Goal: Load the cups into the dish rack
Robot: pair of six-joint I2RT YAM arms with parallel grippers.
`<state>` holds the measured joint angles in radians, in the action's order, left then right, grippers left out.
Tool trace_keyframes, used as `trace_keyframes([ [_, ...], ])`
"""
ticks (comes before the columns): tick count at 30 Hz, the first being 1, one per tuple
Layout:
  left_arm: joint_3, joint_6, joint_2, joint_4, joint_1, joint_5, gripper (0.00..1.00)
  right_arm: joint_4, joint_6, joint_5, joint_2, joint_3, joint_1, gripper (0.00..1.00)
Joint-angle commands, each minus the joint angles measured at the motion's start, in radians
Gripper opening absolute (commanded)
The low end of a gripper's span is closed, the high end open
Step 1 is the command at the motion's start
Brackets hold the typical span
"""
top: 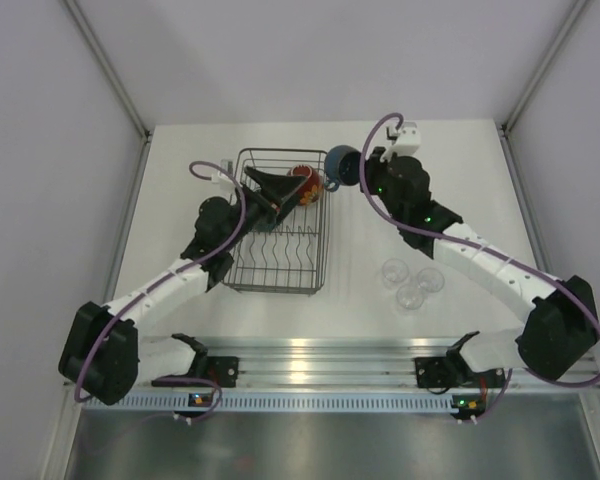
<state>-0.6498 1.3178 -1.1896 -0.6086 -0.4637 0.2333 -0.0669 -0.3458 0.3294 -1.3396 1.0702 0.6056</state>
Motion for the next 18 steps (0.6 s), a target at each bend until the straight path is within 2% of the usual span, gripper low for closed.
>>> trace_keyframes([
  [1,-0.013,0.153,-0.03,-0.141,-0.052,-0.115,0.96,-0.298,-0.03,0.117,0.068,-0.025,0.063,0.0],
  [5,-0.01,0.225,-0.044,-0.141,-0.113,-0.205,0.94,-0.427,-0.012,0.18,0.089,-0.076,0.108,0.0],
  [9,0.009,0.256,-0.038,-0.141,-0.148,-0.307,0.93,-0.458,0.004,0.207,0.106,-0.092,0.126,0.0],
  [18,-0.031,0.265,-0.082,-0.143,-0.159,-0.319,0.92,-0.507,0.011,0.201,0.123,-0.125,0.155,0.0],
])
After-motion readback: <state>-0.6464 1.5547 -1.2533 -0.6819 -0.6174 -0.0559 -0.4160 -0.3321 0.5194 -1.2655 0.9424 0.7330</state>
